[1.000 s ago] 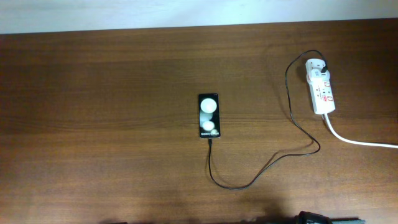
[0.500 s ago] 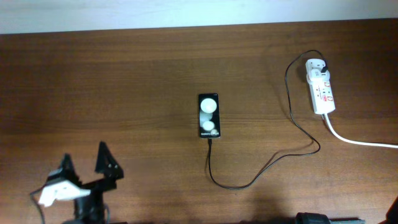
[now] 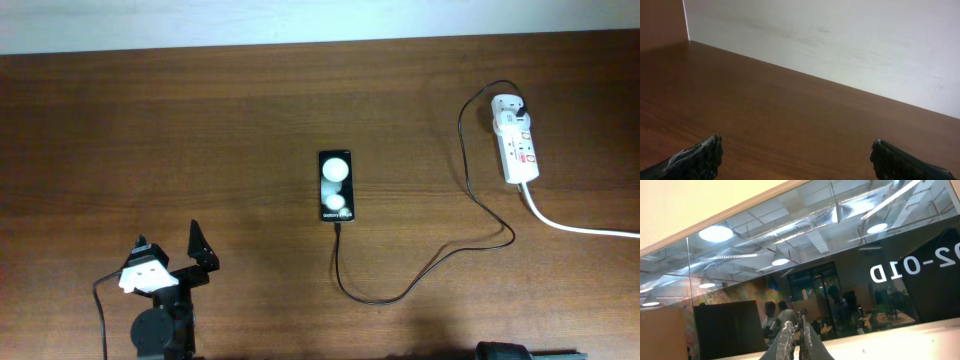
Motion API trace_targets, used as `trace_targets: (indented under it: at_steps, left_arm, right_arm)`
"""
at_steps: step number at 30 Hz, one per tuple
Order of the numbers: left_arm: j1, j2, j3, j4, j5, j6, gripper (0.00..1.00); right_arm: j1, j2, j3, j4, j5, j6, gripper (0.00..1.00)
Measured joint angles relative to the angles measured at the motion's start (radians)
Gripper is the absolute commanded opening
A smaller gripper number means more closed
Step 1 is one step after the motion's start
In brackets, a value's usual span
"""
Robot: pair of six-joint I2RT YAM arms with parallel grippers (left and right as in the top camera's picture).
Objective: Plug charger to phone and switch on socket
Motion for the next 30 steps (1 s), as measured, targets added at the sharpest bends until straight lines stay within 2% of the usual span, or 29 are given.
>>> trace_targets:
  at_steps: [5,14,21,22,30]
  left_arm:
    - [0.0,0.0,0.0,0.0,0.0,0.0,0.99]
    - [0.0,0.0,0.0,0.0,0.0,0.0,0.99]
    - [0.0,0.0,0.0,0.0,0.0,0.0,0.99]
    - [0.0,0.0,0.0,0.0,0.0,0.0,0.99]
    - [0.0,0.0,0.0,0.0,0.0,0.0,0.99]
  right_arm:
    - [0.0,-0.014,-0.005,0.0,0.0,0.0,0.09]
    - [0.005,-0.161,-0.07,0.035,0.041,0.0,0.11]
    - [0.097,-0.241,-0.066,0.0,0.088,-0.019,0.13]
    - [0.104,-0.243,-0.061,-0.001,0.1,-0.025,0.16]
    - [0.113,-0.243,-0.063,0.008,0.151,-0.04,0.17]
